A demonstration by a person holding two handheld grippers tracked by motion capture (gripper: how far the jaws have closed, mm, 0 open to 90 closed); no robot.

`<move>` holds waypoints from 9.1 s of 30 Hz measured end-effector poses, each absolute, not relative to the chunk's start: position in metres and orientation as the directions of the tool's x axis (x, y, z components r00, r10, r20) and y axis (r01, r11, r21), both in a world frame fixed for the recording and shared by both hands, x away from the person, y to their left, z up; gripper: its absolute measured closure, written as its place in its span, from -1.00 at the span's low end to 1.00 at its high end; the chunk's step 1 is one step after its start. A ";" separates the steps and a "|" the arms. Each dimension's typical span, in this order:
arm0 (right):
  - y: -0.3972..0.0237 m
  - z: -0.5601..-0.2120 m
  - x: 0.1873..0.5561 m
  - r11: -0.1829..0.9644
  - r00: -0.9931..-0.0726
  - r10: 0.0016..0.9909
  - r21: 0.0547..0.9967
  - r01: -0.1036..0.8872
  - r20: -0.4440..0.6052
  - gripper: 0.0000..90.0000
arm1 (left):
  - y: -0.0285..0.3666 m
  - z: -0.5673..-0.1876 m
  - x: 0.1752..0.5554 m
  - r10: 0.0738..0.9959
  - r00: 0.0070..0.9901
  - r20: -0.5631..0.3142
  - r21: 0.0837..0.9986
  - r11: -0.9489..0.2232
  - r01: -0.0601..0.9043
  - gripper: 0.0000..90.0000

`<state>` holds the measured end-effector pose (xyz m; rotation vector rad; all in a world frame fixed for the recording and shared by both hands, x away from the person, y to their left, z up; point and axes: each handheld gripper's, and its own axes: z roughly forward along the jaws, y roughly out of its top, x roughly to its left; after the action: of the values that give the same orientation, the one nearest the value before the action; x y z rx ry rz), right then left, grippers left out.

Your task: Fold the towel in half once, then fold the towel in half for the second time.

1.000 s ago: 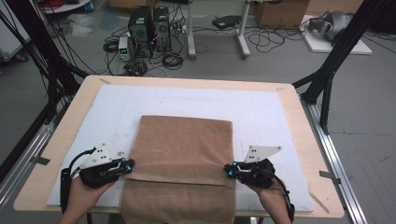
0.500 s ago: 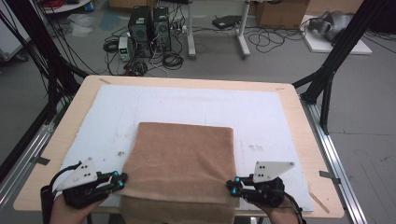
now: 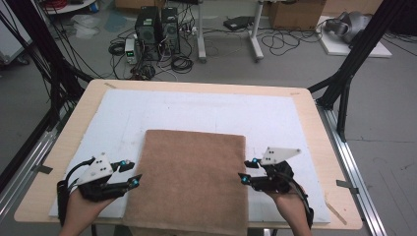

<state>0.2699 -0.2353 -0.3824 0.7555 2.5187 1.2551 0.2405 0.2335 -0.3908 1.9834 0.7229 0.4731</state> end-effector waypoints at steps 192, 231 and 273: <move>-0.207 -0.436 0.272 0.626 -0.903 0.426 0.702 0.340 0.058 0.20 | 0.236 -0.448 0.232 0.602 0.798 -0.038 0.797 -0.463 0.387 0.45; -0.209 -0.394 0.327 0.506 -0.828 0.561 0.782 0.363 0.021 -0.47 | 0.244 -0.413 0.275 0.682 0.729 -0.063 0.863 -0.330 0.383 -0.20; -0.216 -0.365 0.362 0.500 -0.793 0.609 0.789 0.358 -0.027 -0.49 | 0.230 -0.379 0.339 0.710 0.703 -0.051 0.871 -0.313 0.379 -0.23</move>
<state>0.3623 -0.2161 -0.3654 0.8131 2.4457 1.1814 0.3388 0.2302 -0.3789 1.9345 0.8409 0.4263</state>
